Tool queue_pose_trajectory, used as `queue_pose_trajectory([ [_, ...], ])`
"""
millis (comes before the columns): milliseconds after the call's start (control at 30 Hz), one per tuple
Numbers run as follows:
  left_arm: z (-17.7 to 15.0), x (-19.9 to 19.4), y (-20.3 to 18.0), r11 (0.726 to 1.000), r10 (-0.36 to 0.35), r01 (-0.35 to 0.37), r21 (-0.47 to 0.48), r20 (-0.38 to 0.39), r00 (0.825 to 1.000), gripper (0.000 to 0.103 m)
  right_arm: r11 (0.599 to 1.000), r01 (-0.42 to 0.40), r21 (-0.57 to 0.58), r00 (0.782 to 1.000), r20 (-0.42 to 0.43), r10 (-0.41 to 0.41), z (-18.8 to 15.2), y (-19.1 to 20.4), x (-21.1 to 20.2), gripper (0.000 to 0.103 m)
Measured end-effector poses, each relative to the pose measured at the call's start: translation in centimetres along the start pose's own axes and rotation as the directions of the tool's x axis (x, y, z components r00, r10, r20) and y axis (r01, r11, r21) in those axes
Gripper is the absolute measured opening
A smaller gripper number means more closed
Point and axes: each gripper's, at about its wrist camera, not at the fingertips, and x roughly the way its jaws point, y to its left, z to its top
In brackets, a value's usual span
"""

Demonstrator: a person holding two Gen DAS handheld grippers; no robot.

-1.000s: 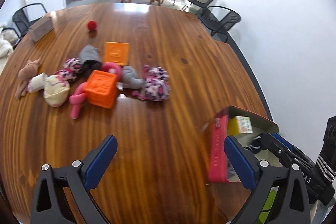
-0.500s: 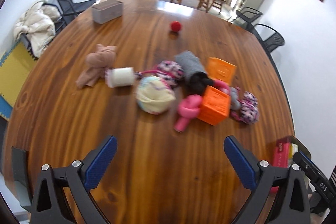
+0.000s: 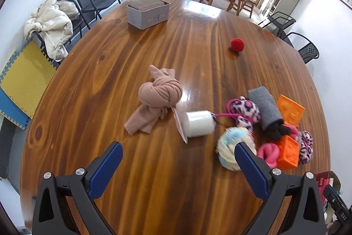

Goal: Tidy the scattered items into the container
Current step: 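Move both open tools back over the table toward the remaining items, then grasp the pink leopard plush with the right tool while the left tool grasps the knotted beige cloth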

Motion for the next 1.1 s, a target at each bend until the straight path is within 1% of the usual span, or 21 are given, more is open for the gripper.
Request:
queue_pose_trajectory([
  [267, 3.6, 5.2, 1.6, 1.000, -0.007, 0.008, 0.011, -0.038, 0.999, 0.103, 0.998, 0.048, 0.035, 0.998, -0.031, -0.046, 0.4, 0.9, 2.2, 0.078],
  [433, 5.1, 7.4, 2.0, 1.000, -0.012, 0.013, 0.018, -0.054, 0.998, 0.103, 0.995, 0.083, 0.054, 0.996, -0.038, -0.081, 0.9, 0.8, 3.0, 0.078],
  [633, 5.9, 9.6, 2.8, 1.000, 0.001, -0.002, -0.011, -0.088, 0.996, 0.103, 0.992, 0.099, 0.073, 0.994, -0.049, -0.096, 1.7, 1.1, 4.2, 0.078],
  [700, 6.0, 10.1, 2.9, 1.000, -0.002, 0.002, -0.006, -0.090, 0.996, 0.098, 0.992, 0.100, 0.072, 0.994, -0.047, -0.097, 2.0, 1.4, 4.5, 0.078],
  [767, 5.9, 10.8, 2.9, 1.000, 0.004, -0.003, 0.006, -0.110, 0.994, 0.082, 0.992, 0.105, 0.071, 0.994, -0.046, -0.102, 2.4, 1.5, 5.0, 0.078],
  [800, 5.8, 11.1, 2.9, 1.000, -0.002, 0.002, 0.007, -0.117, 0.993, 0.082, 0.992, 0.107, 0.072, 0.994, -0.046, -0.104, 2.5, 1.4, 5.1, 0.078],
  [833, 5.8, 11.0, 2.8, 1.000, -0.005, 0.007, 0.021, -0.097, 0.995, 0.080, 0.991, 0.110, 0.075, 0.993, -0.045, -0.107, 2.7, 1.3, 5.2, 0.078],
  [867, 5.7, 11.0, 2.7, 0.999, -0.015, 0.019, 0.038, -0.092, 0.996, 0.076, 0.990, 0.117, 0.078, 0.993, -0.041, -0.114, 3.1, 1.1, 5.4, 0.078],
  [933, 5.6, 10.8, 2.6, 0.998, -0.020, 0.024, 0.055, -0.075, 0.997, 0.067, 0.988, 0.130, 0.080, 0.991, -0.034, -0.128, 3.6, 0.7, 5.6, 0.078],
  [1033, 5.7, 10.5, 3.1, 0.999, -0.044, 0.046, 0.024, -0.067, 0.997, 0.066, 0.985, 0.150, 0.085, 0.989, -0.018, -0.149, 4.6, 0.0, 6.3, 0.078],
  [1100, 5.6, 9.9, 3.5, 0.999, -0.044, 0.044, 0.006, -0.052, 0.998, 0.066, 0.982, 0.169, 0.080, 0.986, -0.015, -0.169, 5.3, -0.3, 6.9, 0.078],
])
